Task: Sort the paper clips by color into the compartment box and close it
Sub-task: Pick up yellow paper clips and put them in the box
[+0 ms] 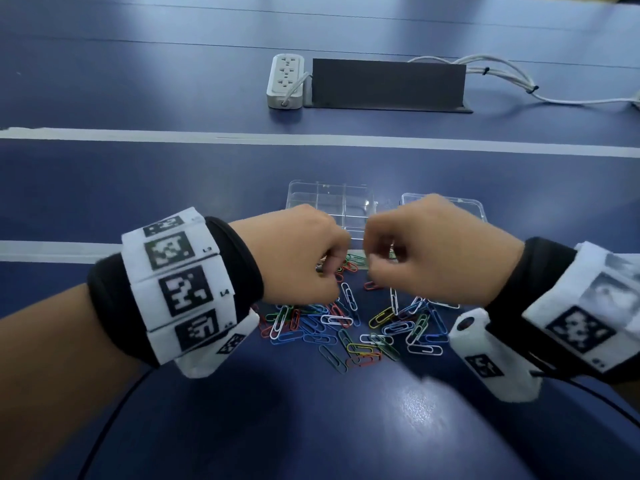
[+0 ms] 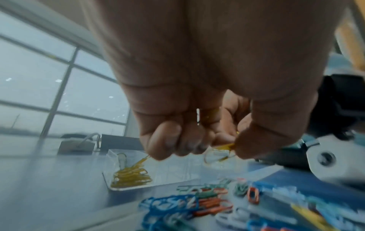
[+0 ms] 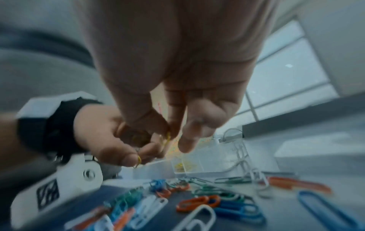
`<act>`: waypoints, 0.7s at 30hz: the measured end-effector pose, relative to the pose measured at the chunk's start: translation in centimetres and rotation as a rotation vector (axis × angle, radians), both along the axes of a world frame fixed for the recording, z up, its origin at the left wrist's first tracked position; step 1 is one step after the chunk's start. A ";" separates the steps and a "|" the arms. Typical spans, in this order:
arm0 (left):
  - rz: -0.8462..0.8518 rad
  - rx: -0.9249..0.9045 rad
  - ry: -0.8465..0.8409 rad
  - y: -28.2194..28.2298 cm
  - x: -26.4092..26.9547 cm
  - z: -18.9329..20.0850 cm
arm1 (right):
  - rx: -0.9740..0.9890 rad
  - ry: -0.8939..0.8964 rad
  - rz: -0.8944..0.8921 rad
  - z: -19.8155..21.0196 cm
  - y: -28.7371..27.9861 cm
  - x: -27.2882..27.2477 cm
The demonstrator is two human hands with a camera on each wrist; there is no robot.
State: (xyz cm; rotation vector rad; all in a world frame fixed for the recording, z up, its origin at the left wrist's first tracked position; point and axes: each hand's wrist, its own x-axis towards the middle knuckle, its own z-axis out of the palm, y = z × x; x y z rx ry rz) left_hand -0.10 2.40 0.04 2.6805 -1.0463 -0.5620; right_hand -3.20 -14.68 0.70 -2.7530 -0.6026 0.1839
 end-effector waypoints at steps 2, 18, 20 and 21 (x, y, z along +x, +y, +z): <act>0.070 -0.064 0.047 0.2 -0.2 0.5 | 0.187 0.147 -0.150 0.2 -0.7 0.2; -0.013 0.001 0.191 -1.9 -2.6 -0.6 | -0.147 0.209 0.058 -1.3 -0.5 -1.8; -0.079 0.035 0.104 -2.1 -3.1 -0.8 | -0.168 0.200 0.092 -1.5 -0.4 -2.0; -0.106 0.053 0.080 -2.2 -3.3 -0.8 | -0.166 0.196 0.094 -1.6 -0.4 -2.0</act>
